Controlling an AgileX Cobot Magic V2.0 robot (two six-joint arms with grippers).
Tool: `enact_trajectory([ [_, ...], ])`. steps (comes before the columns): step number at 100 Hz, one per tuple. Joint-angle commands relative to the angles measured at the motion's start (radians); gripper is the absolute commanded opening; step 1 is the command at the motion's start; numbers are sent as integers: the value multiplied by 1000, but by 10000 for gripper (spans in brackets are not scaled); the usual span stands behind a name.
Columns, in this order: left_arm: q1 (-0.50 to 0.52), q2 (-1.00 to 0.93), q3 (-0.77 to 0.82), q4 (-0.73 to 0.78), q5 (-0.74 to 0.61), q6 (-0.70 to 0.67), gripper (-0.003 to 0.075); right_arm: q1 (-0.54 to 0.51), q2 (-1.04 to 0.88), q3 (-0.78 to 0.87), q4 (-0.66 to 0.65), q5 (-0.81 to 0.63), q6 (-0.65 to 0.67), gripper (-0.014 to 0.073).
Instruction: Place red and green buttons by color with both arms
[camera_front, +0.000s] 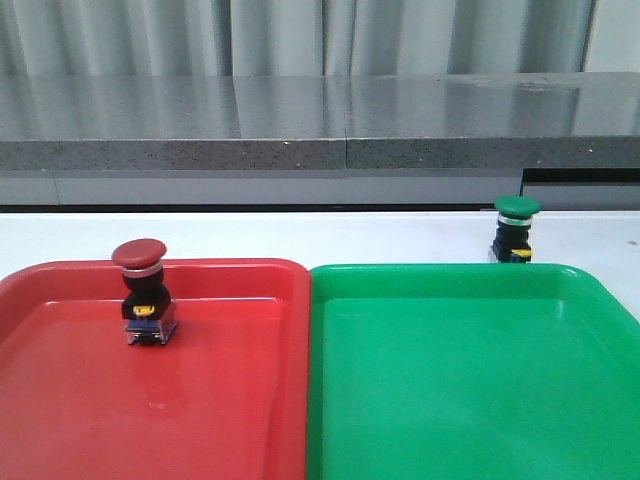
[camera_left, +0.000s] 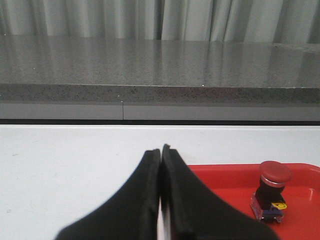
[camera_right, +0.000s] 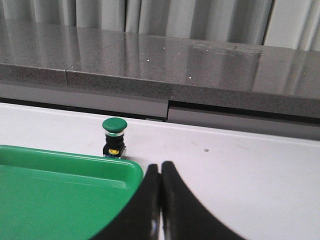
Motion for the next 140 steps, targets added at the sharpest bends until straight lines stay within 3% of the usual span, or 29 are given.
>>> enact_trajectory([
  [1, 0, -28, 2, -11, -90, 8, -19, -6, -22, -15, 0, -89, 1, -101],
  [19, 0, -111, 47, 5, -76, 8, -19, -6, -22, -15, 0, -89, 1, -101],
  [140, 0, -108, 47, 37, -87, 6, -19, -6, -22, -15, 0, -89, 1, -101],
])
